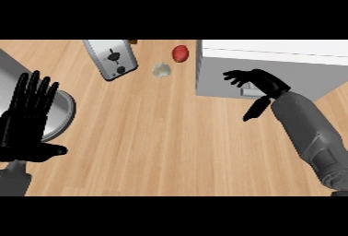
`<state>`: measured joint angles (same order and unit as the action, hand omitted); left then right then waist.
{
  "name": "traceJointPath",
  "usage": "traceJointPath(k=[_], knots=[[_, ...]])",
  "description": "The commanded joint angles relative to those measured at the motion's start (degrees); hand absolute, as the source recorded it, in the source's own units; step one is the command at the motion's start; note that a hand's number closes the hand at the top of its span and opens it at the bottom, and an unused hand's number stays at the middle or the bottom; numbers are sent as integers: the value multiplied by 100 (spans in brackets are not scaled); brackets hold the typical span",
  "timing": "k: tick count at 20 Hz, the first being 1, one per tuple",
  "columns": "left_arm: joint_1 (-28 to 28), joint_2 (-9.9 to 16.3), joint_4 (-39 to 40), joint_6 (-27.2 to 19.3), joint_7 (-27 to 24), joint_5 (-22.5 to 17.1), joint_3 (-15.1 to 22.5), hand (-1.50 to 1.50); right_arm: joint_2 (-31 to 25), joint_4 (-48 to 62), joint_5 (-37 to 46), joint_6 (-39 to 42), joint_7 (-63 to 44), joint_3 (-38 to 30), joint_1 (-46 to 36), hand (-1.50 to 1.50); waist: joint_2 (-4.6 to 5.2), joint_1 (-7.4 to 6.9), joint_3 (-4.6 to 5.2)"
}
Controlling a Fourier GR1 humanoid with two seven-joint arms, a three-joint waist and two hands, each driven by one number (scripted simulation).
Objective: Pick up the cup, place it into the drawer and close the drawer
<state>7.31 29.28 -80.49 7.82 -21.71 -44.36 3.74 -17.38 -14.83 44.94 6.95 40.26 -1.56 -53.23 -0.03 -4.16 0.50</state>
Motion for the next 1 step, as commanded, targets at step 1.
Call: traceJointPath(k=[1], knots=[[-12, -18, 74, 75, -91, 86, -9, -150, -203, 377, -27, -381, -742, -242, -454, -150, 220, -121, -67]])
